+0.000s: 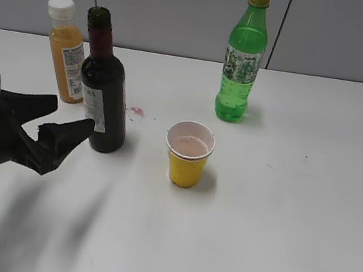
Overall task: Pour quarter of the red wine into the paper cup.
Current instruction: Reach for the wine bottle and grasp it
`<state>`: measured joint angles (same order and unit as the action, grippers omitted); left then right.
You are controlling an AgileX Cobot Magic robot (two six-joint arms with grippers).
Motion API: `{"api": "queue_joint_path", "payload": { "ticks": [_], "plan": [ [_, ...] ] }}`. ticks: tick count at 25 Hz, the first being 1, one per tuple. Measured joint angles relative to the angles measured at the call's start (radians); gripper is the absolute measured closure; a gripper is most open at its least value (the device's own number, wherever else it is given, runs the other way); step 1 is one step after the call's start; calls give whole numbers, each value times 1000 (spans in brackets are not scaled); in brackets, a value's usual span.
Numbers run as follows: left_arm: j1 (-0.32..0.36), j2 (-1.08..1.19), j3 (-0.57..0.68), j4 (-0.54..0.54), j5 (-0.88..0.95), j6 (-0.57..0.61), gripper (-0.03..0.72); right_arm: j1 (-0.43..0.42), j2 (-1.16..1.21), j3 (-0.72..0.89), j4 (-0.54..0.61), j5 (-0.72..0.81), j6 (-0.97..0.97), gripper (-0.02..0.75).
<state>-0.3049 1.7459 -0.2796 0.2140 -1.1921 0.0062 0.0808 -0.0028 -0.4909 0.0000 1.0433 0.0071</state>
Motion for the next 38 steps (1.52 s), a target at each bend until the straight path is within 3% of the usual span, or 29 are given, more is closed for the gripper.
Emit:
{"api": "queue_joint_path", "payload": {
  "ticks": [10,38],
  "plan": [
    [3,116,-32,-16,-12,19,18,0,0,0,0,-1,0,147],
    [3,405,-448,22,27,-31,-1,0,0,0,0,-1,0,147]
  ]
}}
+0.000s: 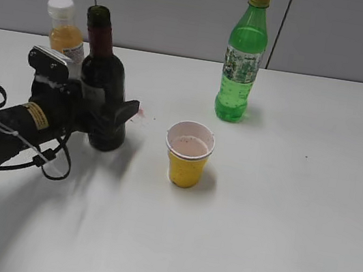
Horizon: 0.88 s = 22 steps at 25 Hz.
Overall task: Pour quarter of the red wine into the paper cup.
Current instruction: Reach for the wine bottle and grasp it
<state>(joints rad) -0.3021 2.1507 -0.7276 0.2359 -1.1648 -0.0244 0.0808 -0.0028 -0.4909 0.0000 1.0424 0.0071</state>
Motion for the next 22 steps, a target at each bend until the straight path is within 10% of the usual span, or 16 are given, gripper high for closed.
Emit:
{"api": "queue_joint_path", "payload": {
  "ticks": [22],
  "plan": [
    [-14,35,-48,-19,2,0,153,0,0,0,0,0,0,147]
  ]
}}
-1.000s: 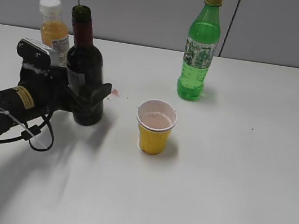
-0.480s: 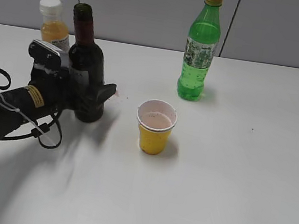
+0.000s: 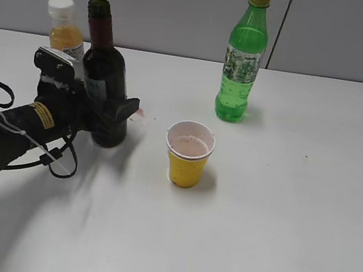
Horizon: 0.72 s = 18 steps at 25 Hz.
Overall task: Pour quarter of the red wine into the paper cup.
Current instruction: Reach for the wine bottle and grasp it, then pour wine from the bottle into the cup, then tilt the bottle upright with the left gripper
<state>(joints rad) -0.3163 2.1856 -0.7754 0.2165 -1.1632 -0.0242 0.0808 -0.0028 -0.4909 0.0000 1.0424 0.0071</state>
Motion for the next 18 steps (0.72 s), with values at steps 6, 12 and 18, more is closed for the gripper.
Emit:
{"api": "queue_joint_path", "payload": {
  "ticks": [6,12,18],
  "plan": [
    [-33,-58,8,-75,92,30,155,0,0,0,0,-1,0,147],
    [-118,-149,63,-270,116,165,155,0,0,0,0,-1,0,147],
    [-259,-211,136,-556,122,380,155,0,0,0,0,-3,0,147]
  ]
}}
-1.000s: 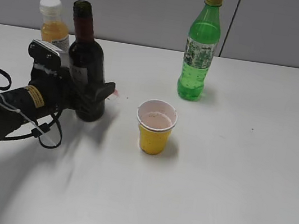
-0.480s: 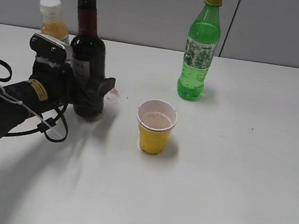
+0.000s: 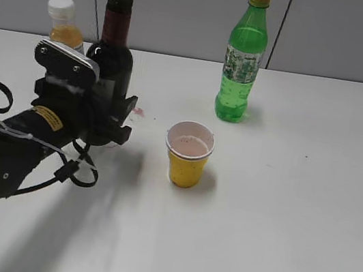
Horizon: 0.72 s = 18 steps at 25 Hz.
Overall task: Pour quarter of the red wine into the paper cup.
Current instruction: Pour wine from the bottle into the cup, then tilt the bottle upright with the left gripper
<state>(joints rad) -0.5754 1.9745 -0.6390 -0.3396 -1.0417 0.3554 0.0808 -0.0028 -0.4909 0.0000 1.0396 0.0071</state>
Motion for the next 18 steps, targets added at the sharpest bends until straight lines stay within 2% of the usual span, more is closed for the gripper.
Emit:
{"api": "queue_joint_path", "payload": {
  "ticks": [3,7,15,18],
  "plan": [
    [-68,-10,10,-158,1,114,155,0,0,0,0,0,0,147],
    [-134,-12,16,-303,0,230,155,0,0,0,0,0,0,147],
    [-220,-12,23,-474,-62,559,156,0,0,0,0,0,0,147],
    [-240,-12,24,-504,-75,649,156,0,0,0,0,0,0,147]
  ]
}}
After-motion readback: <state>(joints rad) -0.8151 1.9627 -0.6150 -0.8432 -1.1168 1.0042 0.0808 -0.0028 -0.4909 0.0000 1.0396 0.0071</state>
